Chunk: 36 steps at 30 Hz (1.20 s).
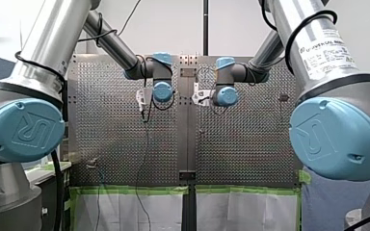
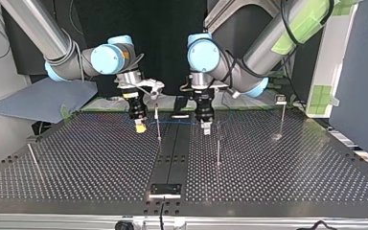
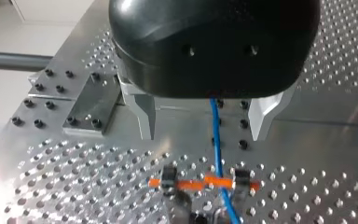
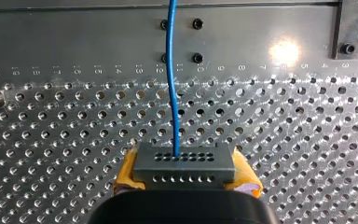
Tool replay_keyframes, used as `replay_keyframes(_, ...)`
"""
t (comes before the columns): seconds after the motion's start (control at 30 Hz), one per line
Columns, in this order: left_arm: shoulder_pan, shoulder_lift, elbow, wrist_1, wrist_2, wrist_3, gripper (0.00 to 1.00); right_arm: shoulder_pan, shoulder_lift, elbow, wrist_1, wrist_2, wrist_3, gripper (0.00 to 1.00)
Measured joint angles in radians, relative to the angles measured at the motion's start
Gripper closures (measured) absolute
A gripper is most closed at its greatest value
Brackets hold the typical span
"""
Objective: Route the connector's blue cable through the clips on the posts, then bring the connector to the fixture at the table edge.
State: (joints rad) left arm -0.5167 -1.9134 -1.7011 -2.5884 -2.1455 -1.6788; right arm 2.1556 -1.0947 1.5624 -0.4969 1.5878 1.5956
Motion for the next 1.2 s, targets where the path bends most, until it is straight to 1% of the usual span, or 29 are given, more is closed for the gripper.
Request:
replay_keyframes(0.07, 0.001, 0.0, 0.0, -0.001, -0.004, 0.01, 0.0, 0.0, 0.0, 0.0, 0.001, 0.0, 0.0, 1.0)
replay_keyframes(0.37, -0.01, 0.0, 0.001, 0.001, 0.019, 0.073, 0.0, 0.0, 0.0, 0.0, 0.004, 0.0, 0.0, 1.0)
replay_keyframes(0.67, -0.01, -0.001, 0.001, 0.003, -0.007, 0.108, 0.0, 0.0, 0.0, 0.0, 0.004, -0.001, 0.0, 1.0)
replay_keyframes(0.7, -0.01, -0.001, 0.001, 0.004, -0.01, 0.111, 0.13, 0.0, 0.0, 0.0, 0.005, -0.001, 0.0, 1.0)
replay_keyframes(0.73, -0.01, 0.0, 0.001, 0.004, -0.011, 0.112, 0.13, 0.0, 0.0, 0.0, 0.005, -0.001, 0.0, 1.0)
replay_keyframes(0.8, -0.008, 0.0, 0.001, 0.005, -0.011, 0.113, 0.41, 0.0, 0.0, 0.0, 0.005, -0.001, 0.0, 1.0)
replay_keyframes(0.87, -0.008, 0.0, 0.001, 0.007, -0.008, 0.114, 0.41, 0.0, 0.0, 0.0, 0.006, 0.0, 0.0, 1.0)
replay_keyframes(0.9, -0.007, 0.0, 0.001, 0.009, -0.006, 0.114, 0.78, 0.0, 0.0, 0.0, 0.006, 0.0, 0.0, 1.0)
replay_keyframes(0.93, -0.007, 0.0, 0.001, 0.009, -0.004, 0.113, 0.78, 0.001, 0.0, 0.0, 0.006, 0.0, 0.0, 1.0)
replay_keyframes(0.97, -0.007, 0.0, 0.001, 0.01, -0.001, 0.113, 0.89, 0.001, 0.0, 0.0, 0.006, 0.0, 0.0, 1.0)
replay_keyframes(1.0, -0.007, -0.001, 0.001, 0.01, 0.001, 0.111, 0.95, 0.001, 0.0, 0.0, 0.007, 0.0, 0.0, 1.0)
replay_keyframes(1.13, -0.007, -0.001, 0.001, 0.011, 0.007, 0.107, 0.95, 0.001, 0.0, 0.0, 0.009, 0.0, 0.0, 1.0)
replay_keyframes(1.17, -0.007, -0.001, 0.001, 0.011, 0.007, 0.106, 0.93, 0.001, 0.0, 0.0, 0.009, 0.0, 0.0, 1.0)
replay_keyframes(1.2, -0.007, -0.001, 0.0, 0.011, 0.008, 0.104, 0.93, 0.001, 0.0, 0.0, 0.01, 0.0, 0.0, 1.0)
